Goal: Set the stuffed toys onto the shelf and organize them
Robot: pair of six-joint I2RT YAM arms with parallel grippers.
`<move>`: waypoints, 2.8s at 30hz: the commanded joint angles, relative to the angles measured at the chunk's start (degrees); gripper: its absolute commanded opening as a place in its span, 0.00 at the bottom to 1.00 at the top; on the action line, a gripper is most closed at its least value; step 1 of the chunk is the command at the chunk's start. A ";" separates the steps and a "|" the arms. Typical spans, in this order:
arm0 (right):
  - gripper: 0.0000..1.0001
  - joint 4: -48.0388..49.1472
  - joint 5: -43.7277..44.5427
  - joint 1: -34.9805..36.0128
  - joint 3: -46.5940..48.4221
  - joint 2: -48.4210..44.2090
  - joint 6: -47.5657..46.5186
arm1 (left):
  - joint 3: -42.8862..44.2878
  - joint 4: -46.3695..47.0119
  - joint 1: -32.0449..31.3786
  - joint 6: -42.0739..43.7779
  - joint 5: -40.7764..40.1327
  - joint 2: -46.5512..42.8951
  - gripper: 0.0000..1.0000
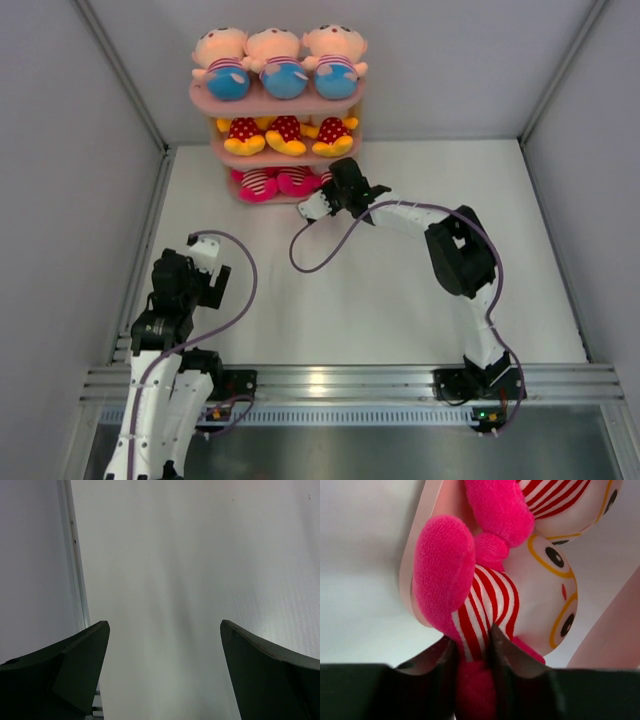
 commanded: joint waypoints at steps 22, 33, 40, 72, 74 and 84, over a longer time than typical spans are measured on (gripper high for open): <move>0.99 12.57 -1.31 1.92 -11.01 -12.74 15.12 | -0.55 2.76 0.95 0.60 1.60 -0.60 0.98; 0.99 -7.87 -1.66 7.02 -16.47 -29.53 57.21 | -1.52 2.94 0.95 1.04 2.57 -2.27 0.98; 0.99 -24.48 8.16 -3.68 -16.30 -35.42 91.79 | -2.92 2.94 2.53 2.45 4.85 -3.76 0.98; 0.99 -23.71 3.53 -50.37 -54.70 -80.95 116.19 | -6.44 2.58 10.53 6.32 10.40 -6.07 0.98; 0.99 -23.36 2.82 -50.37 -54.87 -81.13 115.93 | -6.26 2.50 10.44 6.40 10.30 -4.91 0.98; 0.99 -23.18 3.70 -50.28 -55.31 -81.74 115.48 | -6.26 2.32 10.53 6.41 10.66 -6.93 0.98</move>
